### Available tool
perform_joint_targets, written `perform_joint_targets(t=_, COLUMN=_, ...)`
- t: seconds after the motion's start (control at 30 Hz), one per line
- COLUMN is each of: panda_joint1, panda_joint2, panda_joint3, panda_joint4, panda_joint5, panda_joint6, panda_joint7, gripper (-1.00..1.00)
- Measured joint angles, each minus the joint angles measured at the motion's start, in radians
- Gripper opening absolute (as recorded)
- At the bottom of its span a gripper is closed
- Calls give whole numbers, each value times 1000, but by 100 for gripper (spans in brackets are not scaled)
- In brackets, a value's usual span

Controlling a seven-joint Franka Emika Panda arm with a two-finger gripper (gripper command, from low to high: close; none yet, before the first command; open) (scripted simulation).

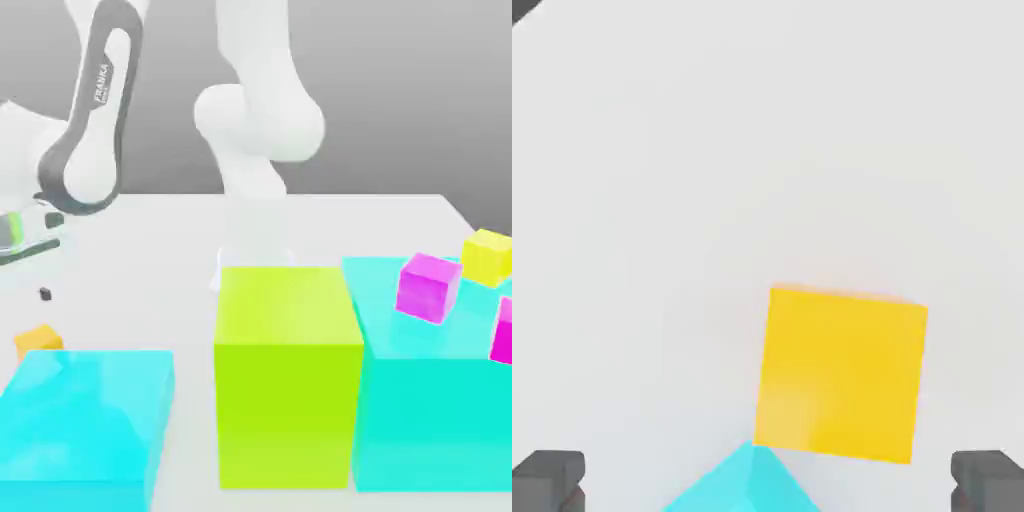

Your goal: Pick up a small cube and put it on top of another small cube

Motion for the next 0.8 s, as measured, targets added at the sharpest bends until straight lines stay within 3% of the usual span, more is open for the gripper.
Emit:
perform_joint_targets(t=0.13, panda_joint1=-57, panda_joint2=144, panda_joint3=72, panda_joint4=23, panda_joint5=76, panda_joint6=114, panda_joint7=-48, gripper=0)
perform_joint_targets(t=0.17, panda_joint1=-70, panda_joint2=169, panda_joint3=86, panda_joint4=28, panda_joint5=86, panda_joint6=135, panda_joint7=-55, gripper=-100)
perform_joint_targets(t=0.4, panda_joint1=-71, panda_joint2=169, panda_joint3=88, panda_joint4=28, panda_joint5=84, panda_joint6=137, panda_joint7=-54, gripper=-100)
perform_joint_targets(t=0.6, panda_joint1=-26, panda_joint2=-24, panda_joint3=30, panda_joint4=-5, panda_joint5=-25, panda_joint6=-21, panda_joint7=30, gripper=-100)
perform_joint_targets(t=0.8, panda_joint1=228, panda_joint2=-221, panda_joint3=177, panda_joint4=70, panda_joint5=-20, panda_joint6=-269, panda_joint7=96, gripper=-100)
